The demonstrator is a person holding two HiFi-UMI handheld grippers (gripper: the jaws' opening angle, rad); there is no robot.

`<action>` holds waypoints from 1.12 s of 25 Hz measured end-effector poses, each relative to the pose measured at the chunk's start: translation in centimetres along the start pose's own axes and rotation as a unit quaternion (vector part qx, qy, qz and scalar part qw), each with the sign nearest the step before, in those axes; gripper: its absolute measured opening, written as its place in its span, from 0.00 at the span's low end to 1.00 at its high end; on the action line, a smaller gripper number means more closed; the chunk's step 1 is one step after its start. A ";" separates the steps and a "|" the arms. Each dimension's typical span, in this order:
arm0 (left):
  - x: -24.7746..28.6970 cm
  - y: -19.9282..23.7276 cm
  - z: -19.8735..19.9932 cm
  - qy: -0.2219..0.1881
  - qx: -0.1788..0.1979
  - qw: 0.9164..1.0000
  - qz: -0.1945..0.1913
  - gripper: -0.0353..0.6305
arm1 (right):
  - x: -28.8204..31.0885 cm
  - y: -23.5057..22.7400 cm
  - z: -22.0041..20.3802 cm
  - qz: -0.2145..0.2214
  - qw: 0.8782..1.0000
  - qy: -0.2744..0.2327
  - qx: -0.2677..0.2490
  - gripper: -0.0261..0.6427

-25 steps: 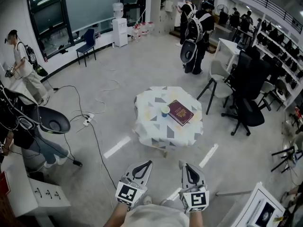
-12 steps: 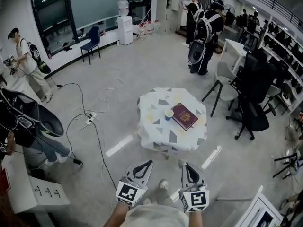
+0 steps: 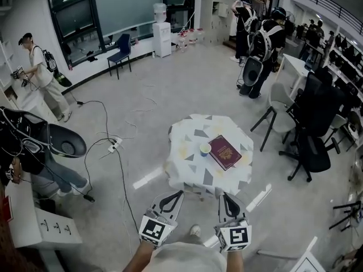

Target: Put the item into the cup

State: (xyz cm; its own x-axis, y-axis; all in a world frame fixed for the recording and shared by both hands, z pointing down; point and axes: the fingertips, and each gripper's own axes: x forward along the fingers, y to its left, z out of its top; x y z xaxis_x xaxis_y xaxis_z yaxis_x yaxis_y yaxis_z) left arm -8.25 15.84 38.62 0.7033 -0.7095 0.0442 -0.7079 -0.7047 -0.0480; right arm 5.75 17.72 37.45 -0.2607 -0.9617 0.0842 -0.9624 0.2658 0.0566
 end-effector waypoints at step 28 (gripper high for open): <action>11.4 0.2 1.0 0.022 0.019 0.998 0.051 0.07 | 7.3 -10.1 -0.5 0.054 0.998 -0.009 0.018 0.05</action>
State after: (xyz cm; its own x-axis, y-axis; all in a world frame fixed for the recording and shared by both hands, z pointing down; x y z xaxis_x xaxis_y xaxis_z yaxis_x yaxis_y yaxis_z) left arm -0.31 7.59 38.16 0.6236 -0.7776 0.0805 -0.7722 -0.6288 -0.0915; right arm 13.65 8.05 37.95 -0.3647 -0.9285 0.0695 -0.9304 0.3664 0.0126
